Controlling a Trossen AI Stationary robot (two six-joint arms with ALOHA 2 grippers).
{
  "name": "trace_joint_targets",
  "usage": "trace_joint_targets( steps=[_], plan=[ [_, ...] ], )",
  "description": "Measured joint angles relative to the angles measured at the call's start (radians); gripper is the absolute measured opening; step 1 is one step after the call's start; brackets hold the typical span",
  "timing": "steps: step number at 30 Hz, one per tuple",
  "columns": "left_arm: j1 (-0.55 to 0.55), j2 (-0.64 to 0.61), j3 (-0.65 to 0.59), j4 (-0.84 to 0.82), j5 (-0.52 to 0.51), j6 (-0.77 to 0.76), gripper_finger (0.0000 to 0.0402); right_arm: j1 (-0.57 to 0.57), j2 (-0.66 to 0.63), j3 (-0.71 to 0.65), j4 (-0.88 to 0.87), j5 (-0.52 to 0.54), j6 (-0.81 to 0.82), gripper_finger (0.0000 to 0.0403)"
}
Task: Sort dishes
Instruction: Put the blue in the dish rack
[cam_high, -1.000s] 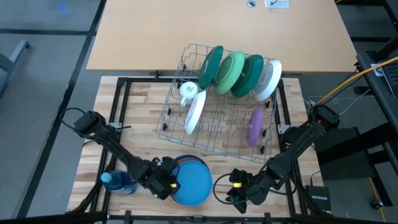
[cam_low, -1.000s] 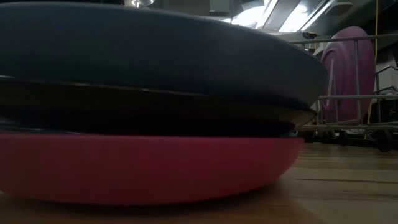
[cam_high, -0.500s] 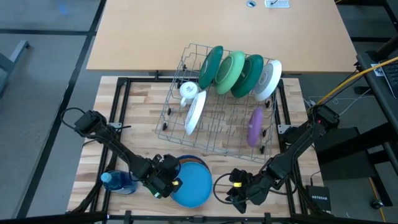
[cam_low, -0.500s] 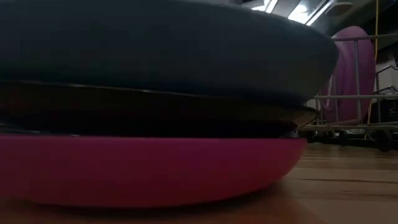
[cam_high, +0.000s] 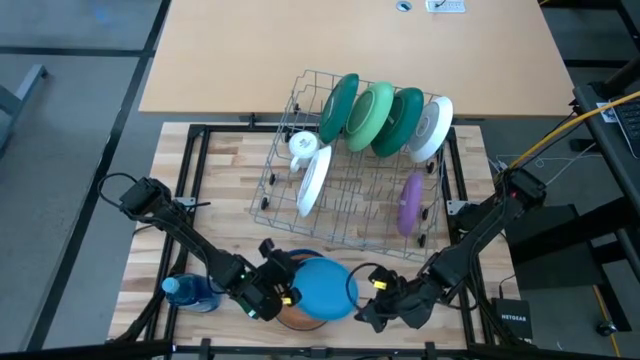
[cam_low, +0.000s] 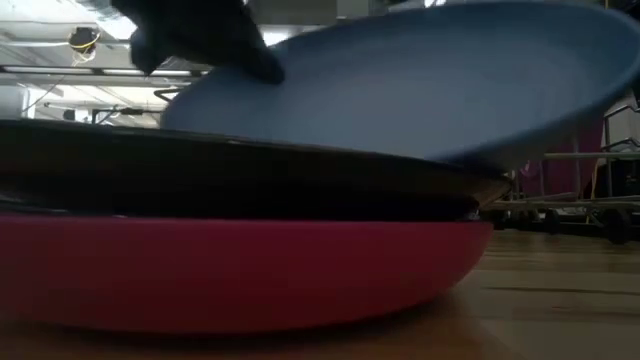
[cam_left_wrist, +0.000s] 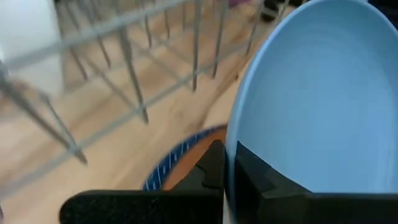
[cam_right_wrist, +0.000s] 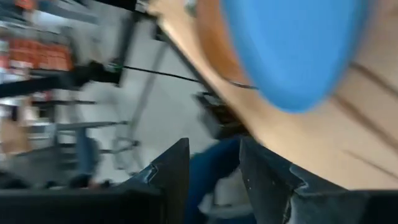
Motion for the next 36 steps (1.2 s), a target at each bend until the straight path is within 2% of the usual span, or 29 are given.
trace_joint_targets(
  steps=[4, 7, 10, 13, 15, 17, 19, 23, 24, 27, 31, 33, 36],
  plan=[
    [0.000, -0.001, 0.000, 0.068, -0.051, 0.120, 0.0002, 0.013, -0.041, 0.000, 0.085, 0.090, -0.078, 0.0145],
    [0.000, -0.002, 0.001, 0.111, -0.087, 0.176, 0.0001, 0.038, -0.108, 0.001, 0.056, 0.203, -0.142, 0.0145],
    [0.003, -0.018, 0.017, 0.111, -0.100, 0.244, 0.0001, 0.078, -0.214, 0.001, -0.051, 0.316, -0.224, 0.0145],
    [0.011, -0.046, 0.044, 0.116, -0.142, 0.312, 0.0001, 0.131, -0.333, 0.002, -0.229, 0.499, -0.256, 0.0145],
    [0.013, -0.070, 0.064, 0.131, -0.197, 0.388, 0.0001, 0.169, -0.389, 0.002, -0.348, 0.644, -0.213, 0.0145],
    [0.013, -0.089, 0.089, 0.133, -0.282, 0.470, 0.0001, 0.207, -0.410, 0.002, -0.409, 0.793, -0.119, 0.0145],
    [0.012, -0.100, 0.114, 0.134, -0.386, 0.571, 0.0001, 0.237, -0.410, 0.002, -0.421, 0.880, -0.078, 0.0145],
    [0.011, -0.110, 0.143, 0.213, -0.638, 0.853, 0.0000, 0.250, -0.388, 0.002, -0.403, 0.919, -0.031, 0.0145],
    [0.013, -0.110, 0.147, 0.239, -0.662, 0.929, 0.0000, 0.249, -0.383, 0.001, -0.397, 0.926, -0.015, 0.0145],
    [0.029, -0.110, 0.156, 0.285, -0.662, 1.082, 0.0000, 0.245, -0.376, 0.001, -0.385, 0.988, 0.040, 0.0145],
    [0.063, -0.110, 0.159, 0.319, -0.662, 1.198, 0.0000, 0.192, -0.376, 0.001, -0.381, 1.055, 0.160, 0.0145],
    [0.080, -0.110, 0.159, 0.354, -0.660, 1.269, 0.0000, 0.158, -0.376, 0.001, -0.368, 1.049, 0.191, 0.0145],
    [0.110, -0.110, 0.159, 0.416, -0.661, 1.401, 0.0000, 0.099, -0.377, 0.001, -0.337, 0.980, 0.201, 0.0145]
  ],
)
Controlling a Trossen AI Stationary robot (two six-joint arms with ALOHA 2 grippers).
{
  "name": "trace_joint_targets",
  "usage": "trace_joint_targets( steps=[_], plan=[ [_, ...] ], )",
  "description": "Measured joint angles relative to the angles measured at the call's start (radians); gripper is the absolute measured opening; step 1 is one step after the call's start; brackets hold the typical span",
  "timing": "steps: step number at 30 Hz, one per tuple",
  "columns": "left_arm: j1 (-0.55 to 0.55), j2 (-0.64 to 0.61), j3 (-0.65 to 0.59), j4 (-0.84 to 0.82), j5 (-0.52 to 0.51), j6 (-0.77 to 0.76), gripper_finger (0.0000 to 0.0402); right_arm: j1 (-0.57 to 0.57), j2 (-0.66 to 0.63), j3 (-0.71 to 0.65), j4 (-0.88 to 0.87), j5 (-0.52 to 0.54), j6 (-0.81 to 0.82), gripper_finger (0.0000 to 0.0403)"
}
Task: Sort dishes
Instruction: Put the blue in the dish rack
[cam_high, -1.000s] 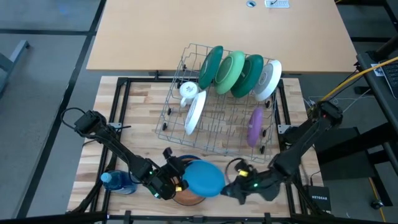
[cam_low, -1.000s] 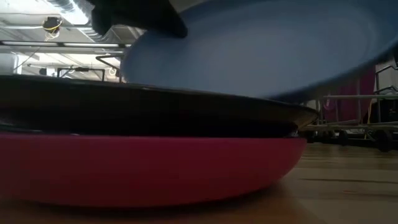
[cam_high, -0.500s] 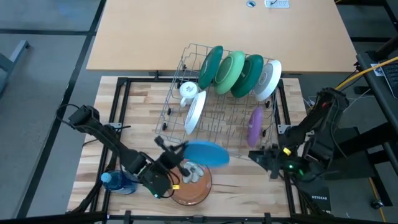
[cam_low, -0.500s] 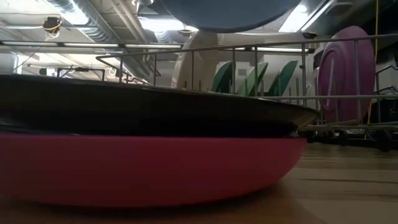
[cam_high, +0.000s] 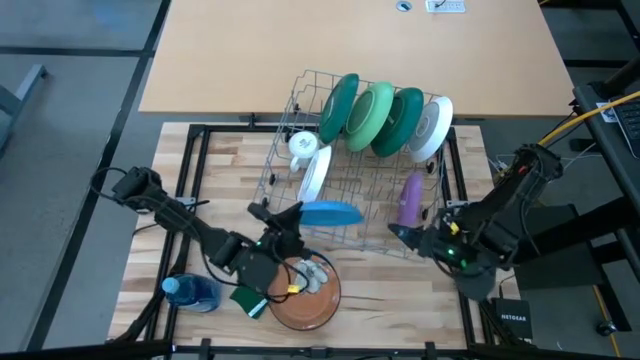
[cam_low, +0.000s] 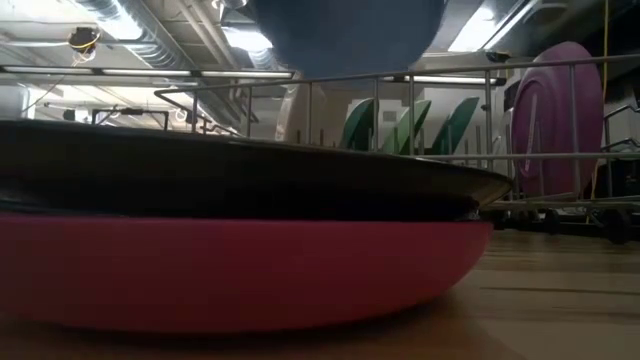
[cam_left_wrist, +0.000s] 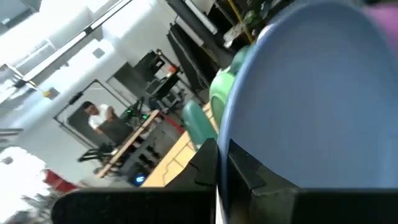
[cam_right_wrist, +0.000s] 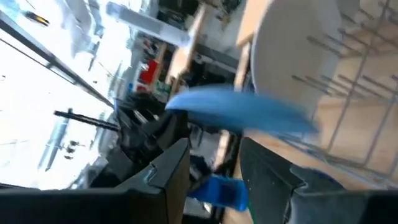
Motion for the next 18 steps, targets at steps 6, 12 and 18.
trace_joint_targets(
  steps=[6, 12, 18],
  plan=[
    [0.045, 0.000, 0.000, 0.235, 0.017, 0.319, 0.0000, -0.101, 0.000, 0.000, 0.003, -0.135, 0.000, 0.0145],
    [0.048, 0.000, 0.000, 0.529, 0.145, 0.578, 0.0000, -0.152, -0.005, 0.000, 0.003, -0.202, 0.000, 0.0145],
    [0.060, -0.012, 0.000, 0.605, 0.209, 0.675, 0.0000, -0.150, -0.011, 0.000, 0.006, -0.169, -0.002, 0.0145]
  ],
)
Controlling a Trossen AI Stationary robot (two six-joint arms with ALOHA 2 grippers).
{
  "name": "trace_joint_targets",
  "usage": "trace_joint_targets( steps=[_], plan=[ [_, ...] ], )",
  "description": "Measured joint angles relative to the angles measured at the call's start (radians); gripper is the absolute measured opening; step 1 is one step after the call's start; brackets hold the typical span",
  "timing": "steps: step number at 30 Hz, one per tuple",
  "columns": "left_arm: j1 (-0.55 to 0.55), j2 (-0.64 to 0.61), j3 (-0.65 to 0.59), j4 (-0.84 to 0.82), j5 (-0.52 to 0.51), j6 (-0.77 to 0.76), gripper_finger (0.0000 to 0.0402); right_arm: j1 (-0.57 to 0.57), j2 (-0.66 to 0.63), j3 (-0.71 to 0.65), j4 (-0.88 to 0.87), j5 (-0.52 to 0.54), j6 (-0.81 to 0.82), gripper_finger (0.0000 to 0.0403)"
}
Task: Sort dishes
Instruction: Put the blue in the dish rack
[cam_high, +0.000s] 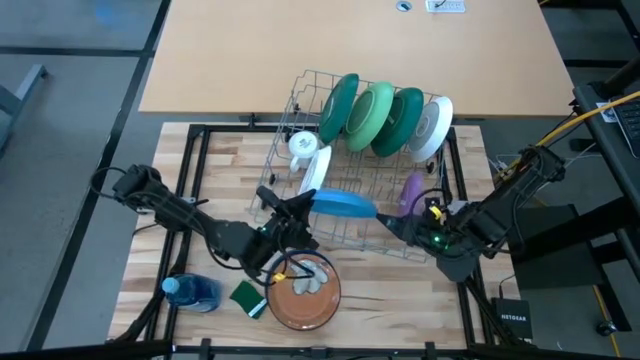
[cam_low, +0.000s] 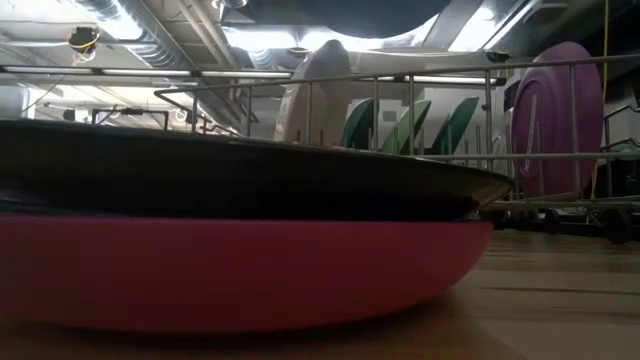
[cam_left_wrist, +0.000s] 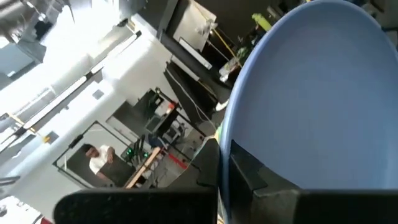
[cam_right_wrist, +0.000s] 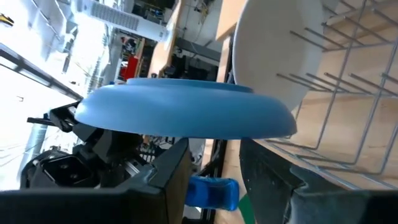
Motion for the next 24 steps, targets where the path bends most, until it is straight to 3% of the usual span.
trace_joint_targets(
  steps=[7, 15, 24],
  plan=[
    [0.063, -0.012, 0.000, 0.083, 0.091, 0.190, 0.0000, 0.004, -0.048, 0.000, -0.004, 0.082, -0.064, 0.0145],
    [0.145, -0.012, 0.000, 0.169, 0.323, 0.314, 0.0000, 0.004, -0.125, 0.000, -0.004, 0.142, -0.108, 0.0145],
    [0.228, -0.011, 0.000, 0.344, 0.508, 0.451, 0.0000, 0.004, -0.226, 0.000, -0.004, 0.202, -0.109, 0.0145]
  ],
)
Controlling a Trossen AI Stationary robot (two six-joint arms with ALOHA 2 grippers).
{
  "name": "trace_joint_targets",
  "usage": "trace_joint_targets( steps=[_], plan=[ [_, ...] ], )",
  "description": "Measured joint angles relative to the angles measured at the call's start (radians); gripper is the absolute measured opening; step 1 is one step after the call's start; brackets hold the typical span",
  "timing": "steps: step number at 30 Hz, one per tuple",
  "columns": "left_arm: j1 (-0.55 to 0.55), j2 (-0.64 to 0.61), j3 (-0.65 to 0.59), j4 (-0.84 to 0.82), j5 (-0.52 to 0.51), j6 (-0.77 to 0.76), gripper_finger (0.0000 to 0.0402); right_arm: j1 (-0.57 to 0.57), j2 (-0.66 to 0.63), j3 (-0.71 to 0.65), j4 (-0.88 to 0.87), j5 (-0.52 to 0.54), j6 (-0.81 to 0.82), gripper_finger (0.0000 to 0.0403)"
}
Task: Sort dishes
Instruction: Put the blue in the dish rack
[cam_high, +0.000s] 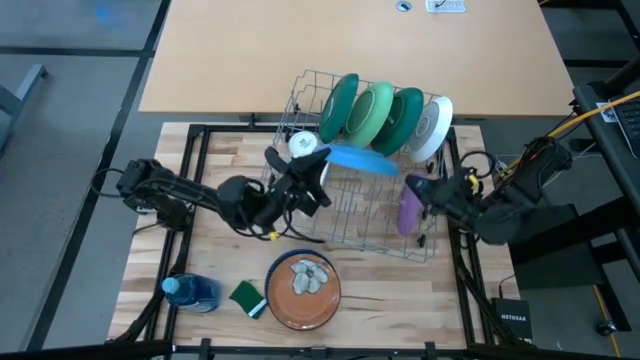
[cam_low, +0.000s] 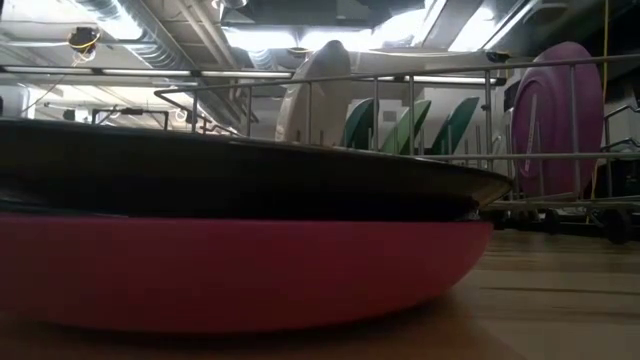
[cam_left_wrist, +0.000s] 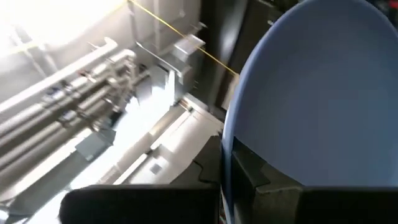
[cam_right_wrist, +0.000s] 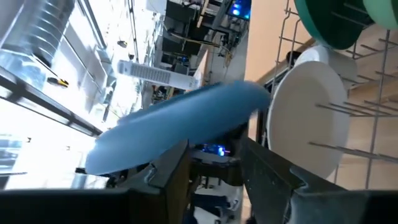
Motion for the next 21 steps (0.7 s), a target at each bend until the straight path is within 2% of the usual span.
trace_joint_targets(
  steps=[3, 7, 10, 16, 21],
  plan=[
    [0.022, 0.000, 0.000, 0.051, 0.079, 0.004, 0.0000, 0.000, -0.025, 0.000, 0.000, 0.016, -0.001, 0.0145],
    [0.046, 0.000, 0.000, 0.093, 0.180, -0.003, 0.0000, 0.000, -0.051, 0.000, 0.012, 0.097, -0.007, 0.0145],
    [0.062, 0.000, 0.000, 0.102, 0.230, -0.008, 0.0000, 0.000, -0.071, 0.000, 0.064, 0.129, -0.077, 0.0145],
    [0.092, 0.003, -0.001, 0.101, 0.342, -0.043, 0.0000, 0.000, -0.092, 0.000, 0.230, 0.101, -0.282, 0.0145],
    [0.101, 0.005, -0.002, 0.138, 0.412, -0.060, 0.0000, 0.000, -0.100, 0.000, 0.353, -0.009, -0.468, 0.0145]
  ],
)
